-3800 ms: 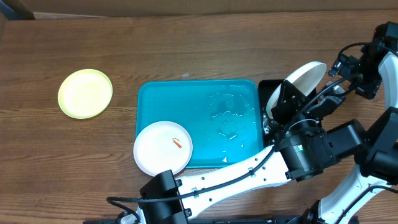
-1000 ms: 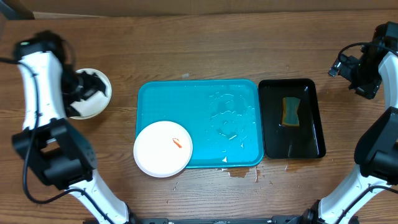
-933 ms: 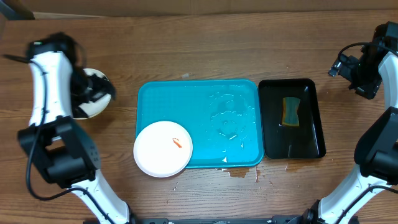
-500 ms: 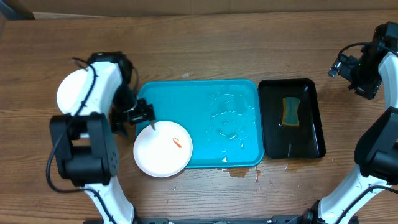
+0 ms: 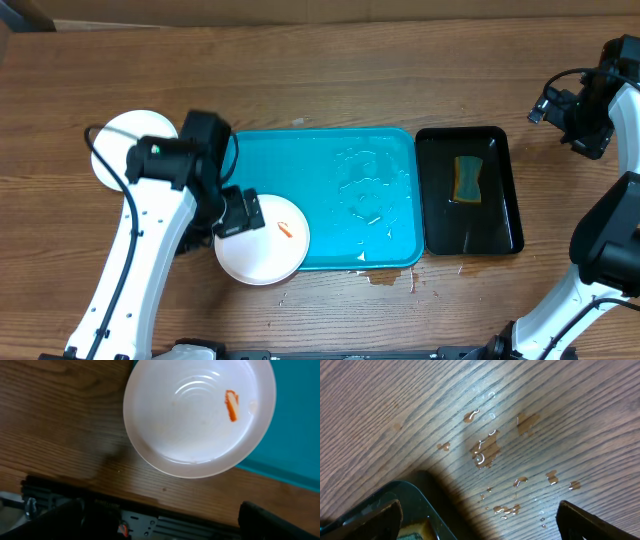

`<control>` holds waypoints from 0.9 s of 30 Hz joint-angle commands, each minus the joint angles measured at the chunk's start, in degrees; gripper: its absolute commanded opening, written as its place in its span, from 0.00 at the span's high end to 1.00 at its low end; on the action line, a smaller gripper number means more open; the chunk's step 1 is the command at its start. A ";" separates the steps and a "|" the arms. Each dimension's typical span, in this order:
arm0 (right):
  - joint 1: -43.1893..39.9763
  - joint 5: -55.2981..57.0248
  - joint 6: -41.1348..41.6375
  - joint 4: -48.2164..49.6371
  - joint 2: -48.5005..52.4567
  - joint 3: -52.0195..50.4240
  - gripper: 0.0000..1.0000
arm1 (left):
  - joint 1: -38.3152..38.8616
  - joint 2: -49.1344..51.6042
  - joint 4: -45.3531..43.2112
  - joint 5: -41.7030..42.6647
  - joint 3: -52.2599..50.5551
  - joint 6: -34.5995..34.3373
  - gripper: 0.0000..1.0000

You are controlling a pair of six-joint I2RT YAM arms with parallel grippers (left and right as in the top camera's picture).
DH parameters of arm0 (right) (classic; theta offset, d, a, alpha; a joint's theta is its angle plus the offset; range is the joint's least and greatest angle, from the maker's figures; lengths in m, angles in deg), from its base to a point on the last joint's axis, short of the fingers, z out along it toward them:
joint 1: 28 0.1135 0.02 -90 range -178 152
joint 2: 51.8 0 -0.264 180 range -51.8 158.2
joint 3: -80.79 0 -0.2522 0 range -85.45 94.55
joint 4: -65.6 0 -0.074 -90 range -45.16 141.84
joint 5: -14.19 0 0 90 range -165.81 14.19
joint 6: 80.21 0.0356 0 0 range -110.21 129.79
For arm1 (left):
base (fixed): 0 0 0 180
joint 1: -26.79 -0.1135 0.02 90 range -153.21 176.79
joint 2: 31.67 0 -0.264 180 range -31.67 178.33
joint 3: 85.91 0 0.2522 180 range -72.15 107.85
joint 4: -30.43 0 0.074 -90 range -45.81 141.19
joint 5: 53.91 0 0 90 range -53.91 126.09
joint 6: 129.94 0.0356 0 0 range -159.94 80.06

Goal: Clean dirty plates on tray and stack at the side
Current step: 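Grasp the lower white plate rim with the left gripper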

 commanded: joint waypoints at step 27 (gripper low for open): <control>-0.07 0.35 0.35 0.15 -0.55 0.92 0.00 | -1.51 -0.61 -23.19 4.59 -30.23 -18.21 0.39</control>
